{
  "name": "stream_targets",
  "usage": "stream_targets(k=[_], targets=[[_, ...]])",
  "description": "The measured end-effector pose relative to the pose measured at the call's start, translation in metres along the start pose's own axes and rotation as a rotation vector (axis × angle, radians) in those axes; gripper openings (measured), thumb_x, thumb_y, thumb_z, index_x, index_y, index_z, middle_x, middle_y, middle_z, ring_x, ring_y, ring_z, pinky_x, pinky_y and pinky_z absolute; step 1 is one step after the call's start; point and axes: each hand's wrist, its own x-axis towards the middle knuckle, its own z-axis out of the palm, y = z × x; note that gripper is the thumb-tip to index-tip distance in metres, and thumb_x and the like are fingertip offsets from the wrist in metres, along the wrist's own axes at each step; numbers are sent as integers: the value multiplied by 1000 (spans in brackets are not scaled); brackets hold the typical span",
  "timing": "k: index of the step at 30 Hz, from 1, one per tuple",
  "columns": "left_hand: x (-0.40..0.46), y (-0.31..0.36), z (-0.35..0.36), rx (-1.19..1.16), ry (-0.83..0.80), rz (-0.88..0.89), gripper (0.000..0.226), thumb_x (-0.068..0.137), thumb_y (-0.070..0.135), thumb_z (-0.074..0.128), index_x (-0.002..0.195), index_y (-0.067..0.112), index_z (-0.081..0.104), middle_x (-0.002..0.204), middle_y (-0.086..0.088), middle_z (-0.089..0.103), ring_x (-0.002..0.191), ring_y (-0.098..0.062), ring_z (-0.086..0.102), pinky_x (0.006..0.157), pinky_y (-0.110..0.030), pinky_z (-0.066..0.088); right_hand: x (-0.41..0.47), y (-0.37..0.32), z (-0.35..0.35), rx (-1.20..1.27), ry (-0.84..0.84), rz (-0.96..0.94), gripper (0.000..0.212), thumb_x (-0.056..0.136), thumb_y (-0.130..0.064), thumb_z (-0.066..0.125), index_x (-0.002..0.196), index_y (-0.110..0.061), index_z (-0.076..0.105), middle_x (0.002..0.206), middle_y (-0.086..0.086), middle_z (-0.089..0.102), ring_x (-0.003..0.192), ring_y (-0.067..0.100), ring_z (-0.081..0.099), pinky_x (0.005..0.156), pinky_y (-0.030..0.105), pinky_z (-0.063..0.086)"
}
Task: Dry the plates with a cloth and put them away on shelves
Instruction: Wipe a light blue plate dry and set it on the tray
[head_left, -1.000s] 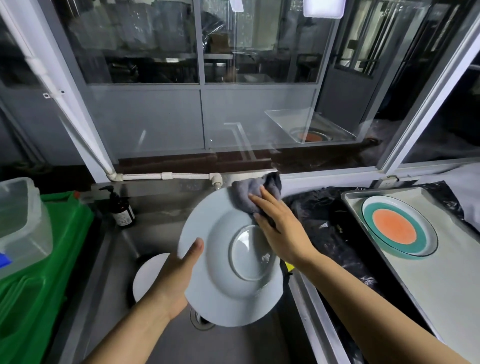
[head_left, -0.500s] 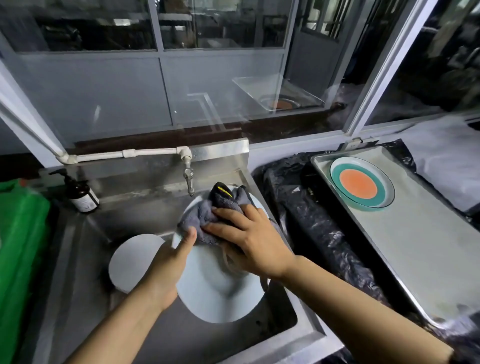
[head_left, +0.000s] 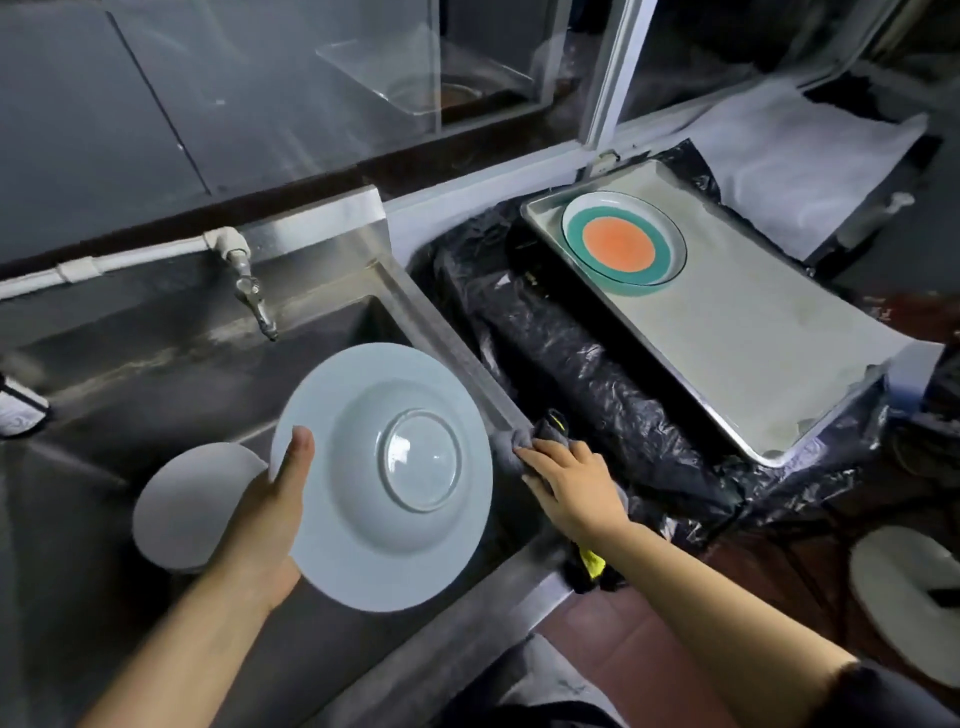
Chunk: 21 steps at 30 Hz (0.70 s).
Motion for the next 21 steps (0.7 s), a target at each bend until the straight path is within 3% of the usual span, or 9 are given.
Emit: stream_targets(k=[3, 5, 9, 13, 16, 19, 21], targets=[[4, -10, -6, 37, 1, -41, 77, 55, 83, 56, 114, 35, 62, 109, 4, 73, 102, -24, 67, 80, -39, 52, -19, 11, 37, -12, -172, 26, 39, 91, -33, 60, 130, -29, 61, 134, 2, 59, 119, 41, 53, 95, 51, 47], [5, -15, -8, 51, 2, -59, 76, 56, 84, 56, 115, 36, 62, 109, 6, 73, 102, -22, 67, 78, -36, 51, -28, 19, 60, -121, -262, 5, 42, 83, -44, 60, 123, -32, 66, 130, 3, 63, 121, 41, 56, 97, 58, 46], [6, -23, -8, 52, -37, -68, 63, 69, 79, 52, 116, 37, 62, 113, 8, 72, 102, -17, 68, 77, -34, 50, -32, 19, 69, -155, -359, 46, 66, 87, -72, 27, 132, -36, 59, 143, 3, 53, 138, 38, 39, 109, 61, 32], [10, -30, -10, 58, -64, -98, 58, 71, 70, 50, 116, 36, 63, 113, 8, 72, 104, -16, 67, 86, -38, 50, -32, 17, 65, -113, -347, 44, 90, 76, -81, -4, 152, -40, 24, 163, -3, 12, 150, 30, -8, 119, 54, -9], [10, -28, -12, 44, -63, -97, 61, 70, 63, 59, 122, 31, 62, 113, 5, 72, 106, -20, 66, 84, -38, 50, -31, 11, 52, -32, -369, 109, 91, 73, -79, -7, 153, -43, 15, 163, -8, 8, 149, 25, -18, 117, 53, -16], [9, -21, -10, 23, -80, -73, 48, 73, 49, 65, 114, 25, 67, 108, 3, 74, 102, -22, 68, 81, -39, 51, -31, 5, 29, 88, -337, 144, 85, 74, -80, -3, 152, -47, 9, 162, -15, 5, 146, 20, -24, 115, 53, -21], [8, -13, -5, 7, -104, -71, 33, 78, 37, 66, 107, 22, 70, 105, 0, 75, 100, -23, 68, 83, -41, 51, -29, 1, 11, 183, -277, 107, 84, 77, -84, 3, 152, -46, 8, 162, -16, 4, 145, 13, -23, 118, 52, -14]])
